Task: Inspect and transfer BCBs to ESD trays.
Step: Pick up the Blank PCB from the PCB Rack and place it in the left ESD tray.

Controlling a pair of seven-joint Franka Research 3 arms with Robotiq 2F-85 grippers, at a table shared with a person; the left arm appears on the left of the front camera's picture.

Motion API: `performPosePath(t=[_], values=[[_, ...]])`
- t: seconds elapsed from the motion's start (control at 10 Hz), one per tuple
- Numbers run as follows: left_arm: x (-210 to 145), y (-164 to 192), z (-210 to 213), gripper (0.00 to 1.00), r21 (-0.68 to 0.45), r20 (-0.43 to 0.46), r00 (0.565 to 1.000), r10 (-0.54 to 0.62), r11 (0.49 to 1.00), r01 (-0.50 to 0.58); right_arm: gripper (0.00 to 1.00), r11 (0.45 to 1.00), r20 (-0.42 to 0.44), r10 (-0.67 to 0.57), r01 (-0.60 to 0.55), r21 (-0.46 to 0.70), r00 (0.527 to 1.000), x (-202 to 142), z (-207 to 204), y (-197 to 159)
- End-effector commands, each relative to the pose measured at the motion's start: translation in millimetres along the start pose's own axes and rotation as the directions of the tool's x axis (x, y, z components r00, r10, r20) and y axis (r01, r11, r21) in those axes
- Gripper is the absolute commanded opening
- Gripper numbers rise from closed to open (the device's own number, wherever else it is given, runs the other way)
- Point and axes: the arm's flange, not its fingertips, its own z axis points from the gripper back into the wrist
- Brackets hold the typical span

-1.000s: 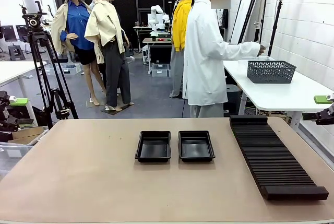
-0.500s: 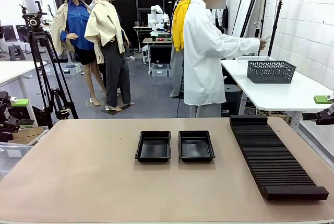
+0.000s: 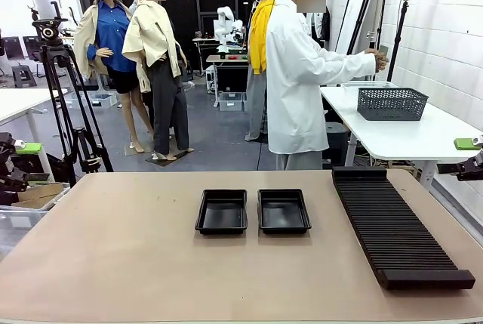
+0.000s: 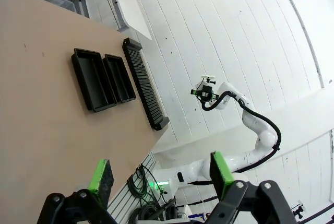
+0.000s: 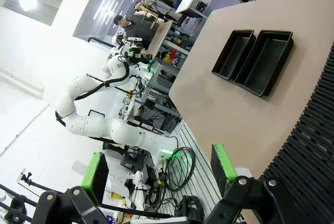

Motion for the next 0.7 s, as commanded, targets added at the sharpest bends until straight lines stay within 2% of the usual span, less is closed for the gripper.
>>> performPosePath(t=[0.0,0.6], values=[[0.5,-1.5,1.2,0.98,0.004,0.006,1.0,0.012,1.0,-0.012,1.0,1.0,0.001,0.004,-0.004,-0.002,1.0,0.6,-0.3,0.6],[0.5,-1.5,1.2,0.98,0.004,0.006,1.0,0.012,1.0,-0.012,1.0,1.0,0.001,0.004,-0.004,-0.002,1.0,0.6,-0.3,0.6]])
